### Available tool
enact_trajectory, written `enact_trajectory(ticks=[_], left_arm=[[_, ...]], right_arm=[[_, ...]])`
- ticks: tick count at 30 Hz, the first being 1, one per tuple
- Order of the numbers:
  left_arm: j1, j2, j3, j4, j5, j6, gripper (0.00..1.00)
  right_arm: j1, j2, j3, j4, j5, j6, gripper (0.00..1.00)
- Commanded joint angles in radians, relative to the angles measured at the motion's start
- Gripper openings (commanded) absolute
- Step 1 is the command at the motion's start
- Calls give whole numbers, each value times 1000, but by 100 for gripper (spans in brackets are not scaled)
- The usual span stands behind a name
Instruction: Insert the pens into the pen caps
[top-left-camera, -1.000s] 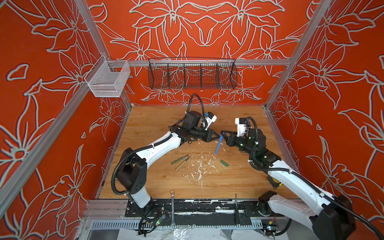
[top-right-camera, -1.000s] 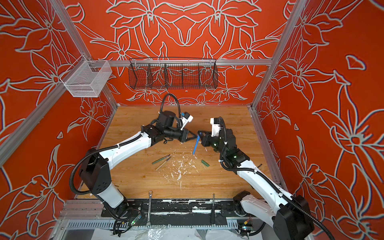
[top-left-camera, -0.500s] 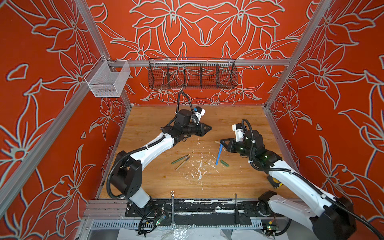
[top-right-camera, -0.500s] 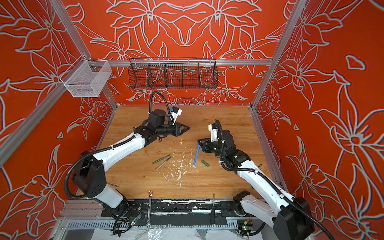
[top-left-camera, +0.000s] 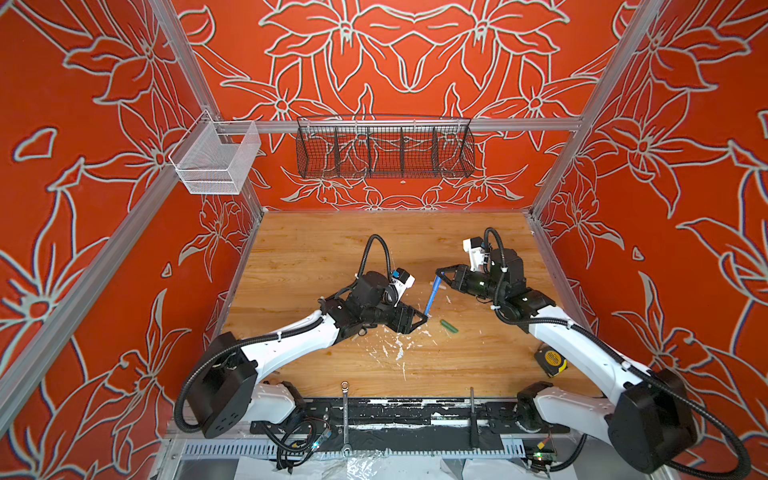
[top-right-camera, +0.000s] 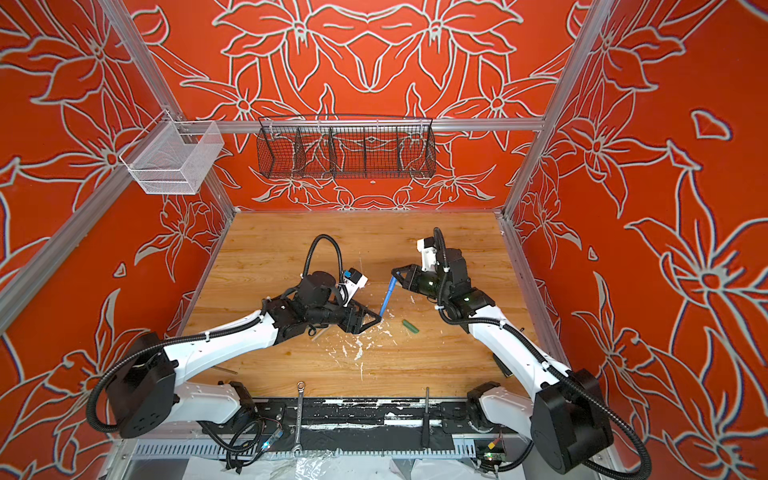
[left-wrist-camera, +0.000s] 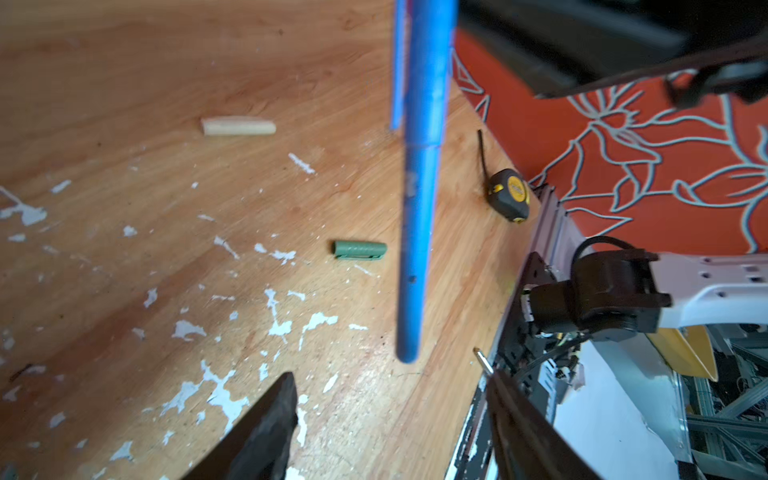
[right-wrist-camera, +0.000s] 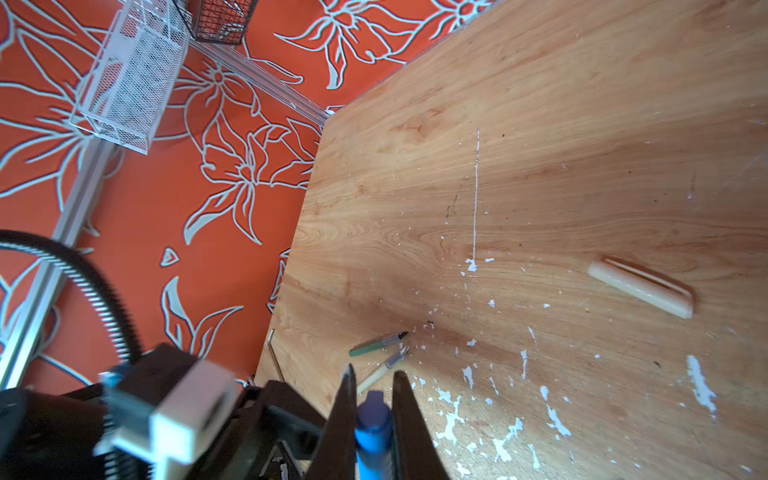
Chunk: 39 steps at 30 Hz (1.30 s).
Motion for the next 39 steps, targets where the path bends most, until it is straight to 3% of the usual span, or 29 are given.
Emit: enact_trajectory(ticks=[1,7,15,20,24,26,33,39], left_arm=[[-21,33,23,58,-23,-11,71],[-30,88,64,73,7,-17,62],[-30,106,82,73,43,-35,36],[-30,114,82,64,28,-47,30],[-31,118,88,56,26,-55,15],[-30,124,102,38,5,-66,1],[-24,153,198,-48,-102,-100,0],[53,252,314,-29,-69,-106,0]], right_arm=[[-4,-17,-4,59,-38,46,0],[-4,-40,-39,79,-36,60,0],[-4,-51,-46,55,-16,40,0],[-4,-57,-47,68,-8,40,0],[-4,-59,-52,78,-3,39,0],[-5,-61,-54,79,-5,36,0],[-2,-83,-59,26,-6,-16,0],[21,-101,-83,-28,37,-18,0]])
